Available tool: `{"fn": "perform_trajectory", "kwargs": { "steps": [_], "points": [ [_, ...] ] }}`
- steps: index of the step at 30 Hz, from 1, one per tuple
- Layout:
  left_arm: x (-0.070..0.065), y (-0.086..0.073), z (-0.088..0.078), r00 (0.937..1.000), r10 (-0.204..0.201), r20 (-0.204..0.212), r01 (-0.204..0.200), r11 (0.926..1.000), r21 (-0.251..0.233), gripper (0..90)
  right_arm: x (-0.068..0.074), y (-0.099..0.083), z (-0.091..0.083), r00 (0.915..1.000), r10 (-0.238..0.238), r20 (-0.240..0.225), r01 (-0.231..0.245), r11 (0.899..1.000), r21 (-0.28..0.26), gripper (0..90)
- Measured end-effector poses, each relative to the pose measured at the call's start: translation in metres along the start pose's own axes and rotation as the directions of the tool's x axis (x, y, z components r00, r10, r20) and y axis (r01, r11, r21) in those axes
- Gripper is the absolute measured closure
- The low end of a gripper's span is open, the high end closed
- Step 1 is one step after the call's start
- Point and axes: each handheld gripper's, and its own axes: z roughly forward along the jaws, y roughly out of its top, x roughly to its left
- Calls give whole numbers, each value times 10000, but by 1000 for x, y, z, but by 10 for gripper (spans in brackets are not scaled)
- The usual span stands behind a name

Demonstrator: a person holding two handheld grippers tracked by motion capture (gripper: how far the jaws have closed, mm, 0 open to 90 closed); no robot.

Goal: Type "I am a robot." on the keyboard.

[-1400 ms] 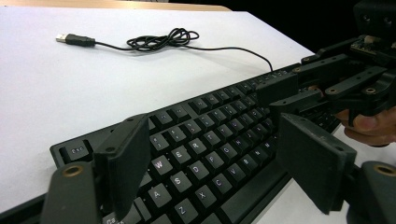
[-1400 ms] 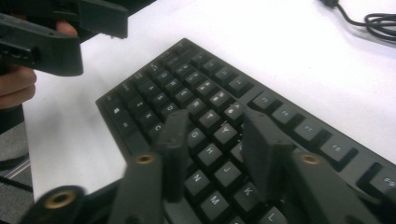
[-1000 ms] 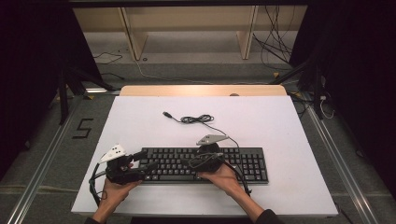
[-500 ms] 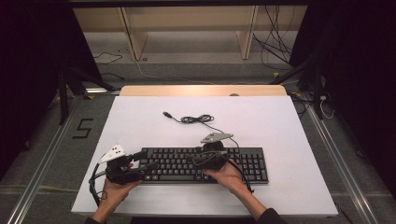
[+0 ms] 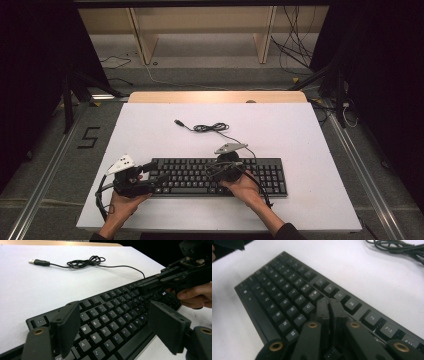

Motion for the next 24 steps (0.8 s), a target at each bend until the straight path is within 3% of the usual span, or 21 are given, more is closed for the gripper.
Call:
{"fn": "perform_trajectory", "kwargs": {
  "steps": [17, 24],
  "points": [
    [0, 0, 0, 10000, 11, 14, -10, 10000, -5, 255, 0, -7, 15, 9989, -347, 312, 324, 9969, 712, 900],
    [0, 0, 0, 10000, 3, 9, -3, 10000, 1, 255, 2, -9, 16, 9976, -474, 497, 441, 9969, 655, 900]
  ]
}}
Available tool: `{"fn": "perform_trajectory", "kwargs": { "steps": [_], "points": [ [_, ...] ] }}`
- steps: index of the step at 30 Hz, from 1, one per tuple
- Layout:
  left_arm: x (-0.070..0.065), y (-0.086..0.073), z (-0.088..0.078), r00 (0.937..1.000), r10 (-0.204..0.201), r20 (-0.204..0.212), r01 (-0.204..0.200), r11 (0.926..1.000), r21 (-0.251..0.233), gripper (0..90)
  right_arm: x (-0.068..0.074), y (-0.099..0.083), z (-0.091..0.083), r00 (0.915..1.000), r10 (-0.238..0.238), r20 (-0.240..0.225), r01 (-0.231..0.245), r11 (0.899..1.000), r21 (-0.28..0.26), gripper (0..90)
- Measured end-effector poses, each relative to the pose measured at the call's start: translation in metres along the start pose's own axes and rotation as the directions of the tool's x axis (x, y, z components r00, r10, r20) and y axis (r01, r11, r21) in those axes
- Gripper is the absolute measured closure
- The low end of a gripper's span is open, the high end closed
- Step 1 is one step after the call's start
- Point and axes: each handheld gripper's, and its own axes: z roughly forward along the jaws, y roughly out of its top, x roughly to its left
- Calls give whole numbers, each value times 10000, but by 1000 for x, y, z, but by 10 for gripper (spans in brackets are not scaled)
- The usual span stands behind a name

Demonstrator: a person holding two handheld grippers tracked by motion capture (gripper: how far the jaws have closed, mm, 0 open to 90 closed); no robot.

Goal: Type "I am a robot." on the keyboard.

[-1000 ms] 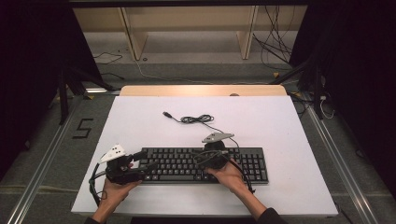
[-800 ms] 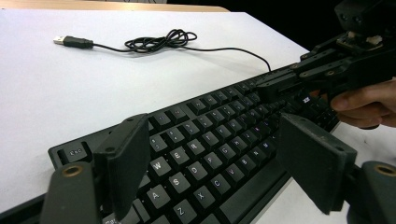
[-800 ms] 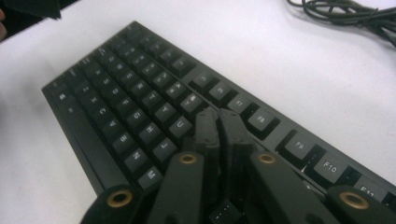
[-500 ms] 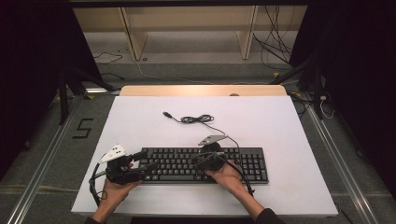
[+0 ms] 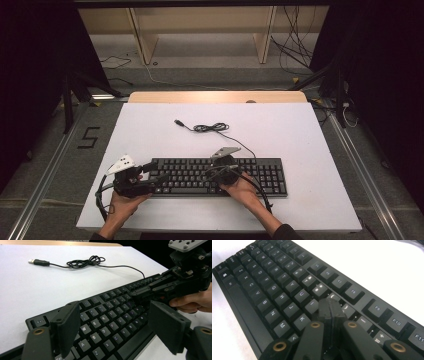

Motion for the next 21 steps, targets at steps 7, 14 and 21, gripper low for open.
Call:
{"fn": "perform_trajectory", "kwargs": {
  "steps": [7, 14, 21],
  "points": [
    [1, 0, 0, 10000, -23, -12, 23, 10000, 4, 255, -4, -1, -6, 9978, 581, -324, -593, 9976, -368, 813],
    [1, 0, 2, 10000, -11, -78, 12, 9999, 144, 258, -5, -1, -24, 9948, 790, -649, -857, 9903, -1091, 599],
    [0, 0, 9, 9999, 9, -142, -3, 9992, 405, 301, -4, -5, -38, 9921, 777, -982, -929, 9825, -1613, 460]
  ]
}}
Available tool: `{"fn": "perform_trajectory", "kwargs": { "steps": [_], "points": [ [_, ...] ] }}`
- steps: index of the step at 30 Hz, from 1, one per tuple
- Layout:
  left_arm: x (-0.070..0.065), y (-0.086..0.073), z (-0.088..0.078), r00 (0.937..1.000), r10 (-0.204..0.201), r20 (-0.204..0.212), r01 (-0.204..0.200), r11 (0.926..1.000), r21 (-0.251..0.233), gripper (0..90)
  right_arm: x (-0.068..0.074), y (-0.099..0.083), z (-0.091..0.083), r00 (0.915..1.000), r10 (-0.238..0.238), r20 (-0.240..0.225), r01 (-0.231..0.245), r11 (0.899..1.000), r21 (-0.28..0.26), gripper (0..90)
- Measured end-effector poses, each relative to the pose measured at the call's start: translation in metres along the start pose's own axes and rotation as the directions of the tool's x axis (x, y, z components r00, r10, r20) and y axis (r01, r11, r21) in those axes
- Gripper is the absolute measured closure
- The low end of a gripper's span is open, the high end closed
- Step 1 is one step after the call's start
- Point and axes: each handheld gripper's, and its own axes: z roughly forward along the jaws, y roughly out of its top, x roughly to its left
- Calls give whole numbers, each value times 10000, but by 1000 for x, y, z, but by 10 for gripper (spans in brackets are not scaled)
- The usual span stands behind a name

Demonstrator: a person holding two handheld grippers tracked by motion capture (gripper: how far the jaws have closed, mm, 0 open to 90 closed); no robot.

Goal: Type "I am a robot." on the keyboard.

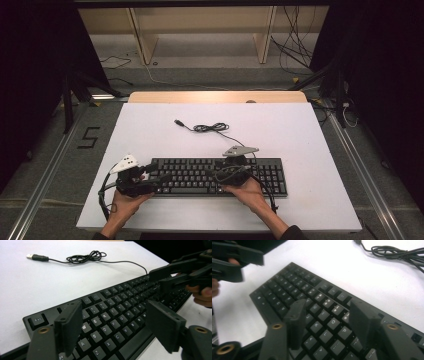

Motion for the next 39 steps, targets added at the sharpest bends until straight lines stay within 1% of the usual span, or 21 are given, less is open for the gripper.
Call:
{"fn": "perform_trajectory", "kwargs": {
  "steps": [4, 5, 7, 10, 11, 13, 15, 17, 18, 20, 23, 26, 30, 32, 34, 35, 37, 38, 39],
  "points": [
    [-1, 1, 5, 9999, 28, -144, -24, 9995, 314, 341, 0, -5, -10, 10000, -77, 12, 77, 9994, -339, 385],
    [-1, 2, 6, 9999, 26, -161, -21, 9994, 351, 346, 0, -6, -13, 10000, -55, 38, 57, 9990, -433, 380],
    [0, 3, 7, 9999, -8, -167, 15, 9992, 406, 372, -2, -9, -20, 10000, 60, -71, -64, 9980, -634, 370],
    [0, 6, 10, 9998, -144, -147, 150, 9990, 417, 403, -3, -14, -31, 9999, 142, -98, -150, 9957, -911, 353],
    [0, 7, 11, 9998, -106, -148, 113, 9988, 479, 418, -3, -15, -34, 9998, 145, -111, -155, 9952, -969, 349],
    [0, 8, 14, 9999, -56, -163, 66, 9982, 596, 458, -2, -18, -41, 9998, 195, -96, -204, 9941, -1070, 337],
    [-1, 10, 19, 9999, -17, -172, 31, 9966, 823, 506, -2, -21, -46, 9998, 173, -29, -175, 9935, -1121, 334],
    [-2, 12, 24, 9998, 83, -167, -65, 9941, 1078, 551, -2, -24, -49, 9999, 169, 4, -167, 9934, -1138, 331],
    [-2, 12, 27, 9999, 84, -127, -69, 9936, 1128, 582, -2, -25, -49, 9999, 173, -6, -172, 9937, -1111, 331],
    [-3, 14, 34, 9997, 224, -37, -217, 9900, 1393, 630, -2, -26, -50, 9999, 139, 52, -133, 9945, -1039, 326],
    [-5, 16, 43, 9985, 542, 77, -547, 9843, 1679, 694, -2, -28, -49, 9999, 67, 125, -55, 9954, -957, 319],
    [-6, 17, 49, 9982, 578, 131, -592, 9811, 1842, 764, -1, -28, -49, 9999, 79, 104, -69, 9954, -959, 315],
    [-7, 19, 58, 9973, 708, 183, -731, 9744, 2124, 841, 0, -28, -50, 9999, 46, 92, -37, 9953, -968, 315],
    [-8, 20, 62, 9965, 804, 222, -833, 9720, 2196, 868, 0, -28, -50, 10000, 11, 97, -2, 9952, -979, 316],
    [-9, 21, 66, 9954, 941, 175, -956, 9677, 2331, 887, 1, -28, -51, 10000, 0, 77, 8, 9950, -1000, 311],
    [-10, 21, 68, 9955, 925, 189, -943, 9663, 2394, 888, 2, -28, -51, 10000, -8, 77, 16, 9950, -996, 310],
    [-11, 20, 71, 9942, 1049, 226, -1072, 9597, 2599, 889, 2, -28, -52, 10000, -20, 92, 29, 9949, -1008, 307],
    [-11, 19, 73, 9943, 1053, 166, -1059, 9585, 2648, 889, 2, -28, -52, 10000, -10, 81, 18, 9949, -1013, 306],
    [-11, 19, 74, 9934, 1138, 155, -1135, 9535, 2790, 889, 2, -28, -52, 10000, -9, 79, 17, 9947, -1025, 306]
  ]
}}
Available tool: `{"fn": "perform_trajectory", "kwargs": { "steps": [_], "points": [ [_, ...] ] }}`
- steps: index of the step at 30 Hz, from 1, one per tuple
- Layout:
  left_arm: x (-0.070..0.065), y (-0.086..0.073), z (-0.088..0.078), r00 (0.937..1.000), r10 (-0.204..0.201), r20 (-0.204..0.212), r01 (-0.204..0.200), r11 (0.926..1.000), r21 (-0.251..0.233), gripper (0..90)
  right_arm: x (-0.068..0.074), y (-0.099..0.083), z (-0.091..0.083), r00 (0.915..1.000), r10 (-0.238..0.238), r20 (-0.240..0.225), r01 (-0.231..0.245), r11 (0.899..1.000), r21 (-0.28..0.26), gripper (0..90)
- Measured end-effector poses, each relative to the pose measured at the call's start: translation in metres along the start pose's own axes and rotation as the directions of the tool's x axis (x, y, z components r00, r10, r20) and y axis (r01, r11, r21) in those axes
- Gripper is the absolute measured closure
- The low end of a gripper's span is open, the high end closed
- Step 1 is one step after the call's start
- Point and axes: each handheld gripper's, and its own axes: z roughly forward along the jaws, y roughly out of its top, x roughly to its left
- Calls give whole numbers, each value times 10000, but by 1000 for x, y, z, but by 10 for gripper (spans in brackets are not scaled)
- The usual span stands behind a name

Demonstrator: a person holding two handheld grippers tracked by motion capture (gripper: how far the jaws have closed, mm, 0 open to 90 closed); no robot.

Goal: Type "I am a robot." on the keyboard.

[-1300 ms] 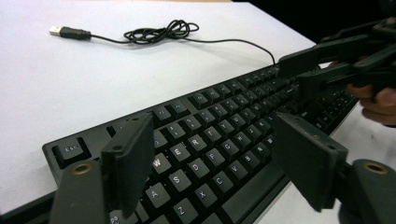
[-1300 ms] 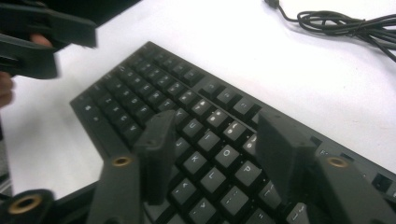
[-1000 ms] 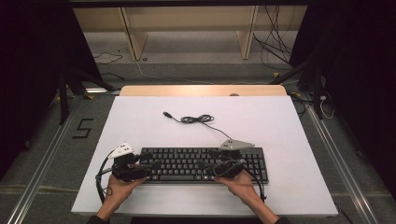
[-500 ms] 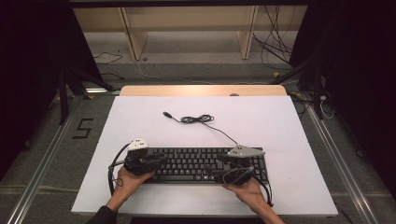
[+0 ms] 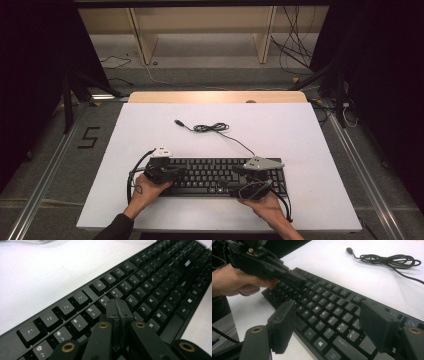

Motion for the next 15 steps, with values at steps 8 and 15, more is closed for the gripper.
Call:
{"fn": "perform_trajectory", "kwargs": {
  "steps": [8, 15],
  "points": [
    [3, -2, 4, 9999, -69, -106, 70, 9999, 92, 889, 2, 0, 0, 10000, -73, -37, 73, 10000, -11, 305],
    [3, -3, 8, 10000, -70, 42, 69, 9997, 219, 892, 2, 0, 0, 9999, -127, -46, 127, 9999, 46, 306]
  ]
}}
